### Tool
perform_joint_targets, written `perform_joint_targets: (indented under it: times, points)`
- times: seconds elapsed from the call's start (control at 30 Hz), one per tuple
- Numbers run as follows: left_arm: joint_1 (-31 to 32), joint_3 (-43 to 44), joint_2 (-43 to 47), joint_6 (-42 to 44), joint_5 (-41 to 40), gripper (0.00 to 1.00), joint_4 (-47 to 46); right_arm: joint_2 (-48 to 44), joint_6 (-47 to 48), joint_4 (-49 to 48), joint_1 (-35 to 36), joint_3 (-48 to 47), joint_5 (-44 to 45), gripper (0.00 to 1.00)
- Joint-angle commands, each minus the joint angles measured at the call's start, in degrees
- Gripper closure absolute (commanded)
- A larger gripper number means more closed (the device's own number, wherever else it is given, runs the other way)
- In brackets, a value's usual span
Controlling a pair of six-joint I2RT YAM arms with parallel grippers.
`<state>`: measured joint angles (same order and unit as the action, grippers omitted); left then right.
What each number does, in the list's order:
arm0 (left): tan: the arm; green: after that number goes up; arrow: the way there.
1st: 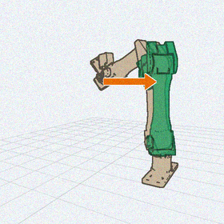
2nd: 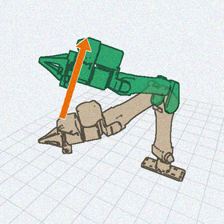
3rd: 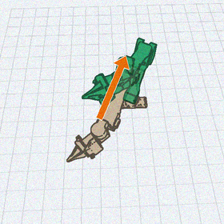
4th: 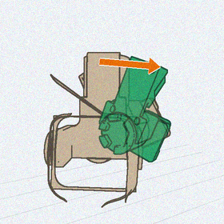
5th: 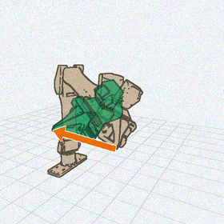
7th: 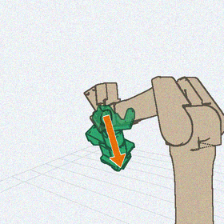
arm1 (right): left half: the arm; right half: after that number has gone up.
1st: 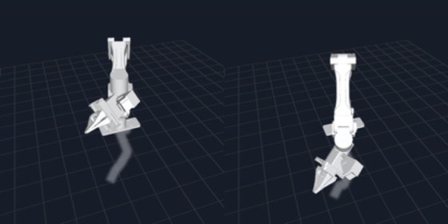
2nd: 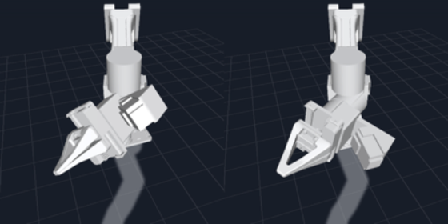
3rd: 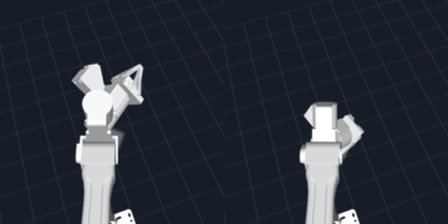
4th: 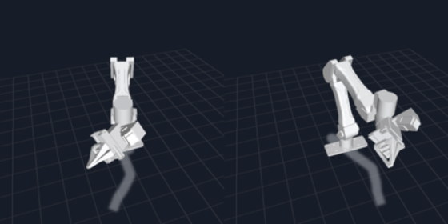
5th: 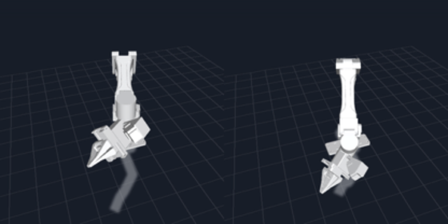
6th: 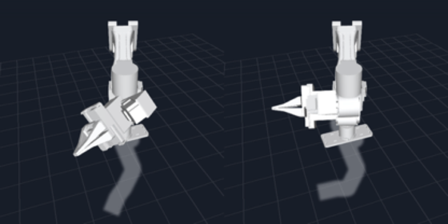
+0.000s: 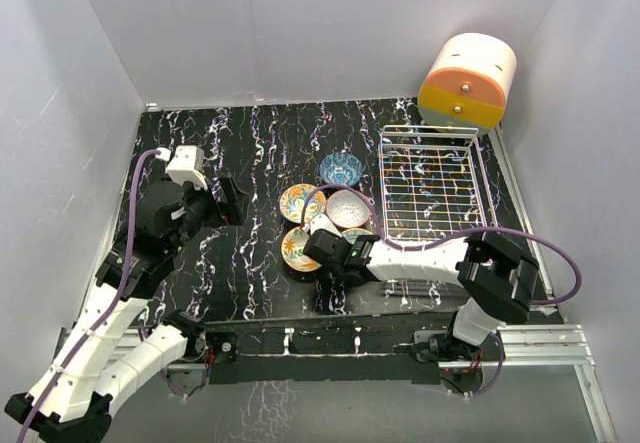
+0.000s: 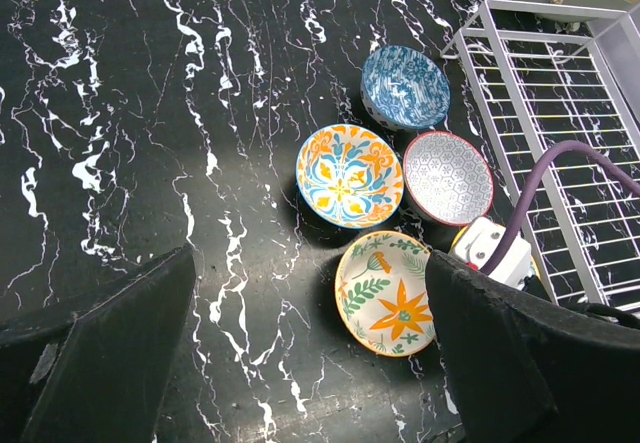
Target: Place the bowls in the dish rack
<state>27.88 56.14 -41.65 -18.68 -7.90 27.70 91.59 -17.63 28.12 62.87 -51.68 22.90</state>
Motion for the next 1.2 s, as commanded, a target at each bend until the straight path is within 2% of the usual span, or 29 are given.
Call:
perform_joint_targets:
  times: [0.0,0.1,0.33,0.7,0.83,0.9,1.17]
  points:
    - [0.2,0.3,0.8,-0.2,-0.6,0.03,1.1,0.3,-2.6,-0.4,-0.4,-1.8,1.0,0.83]
    - [0.2,0.4,0.8,-0.2,-0.6,0.03,1.2,0.0,-3.2,1.3,-0.4,-2.9,1.6,0.92]
    - [0.2,0.5,1.4,-0.3,-1.0,0.03,2.2,-2.0,-4.9,5.2,-0.4,-5.5,-1.1,0.92]
    - [0.2,1.2,0.7,-0.1,0.1,0.03,1.2,-14.1,-2.9,7.1,-0.4,-14.4,-13.4,0.92]
    - [0.2,1.4,0.5,-0.1,0.7,0.03,1.0,-17.7,-2.2,8.3,-0.7,-17.2,-11.8,0.92]
    - [0.2,1.6,0.4,0.0,0.9,0.03,1.0,-18.8,-1.1,7.5,-3.8,-18.0,-13.6,0.92]
    - [0.2,2.6,0.8,0.0,1.9,0.03,1.5,-22.6,0.5,-5.7,-27.9,-18.4,-34.7,0.92]
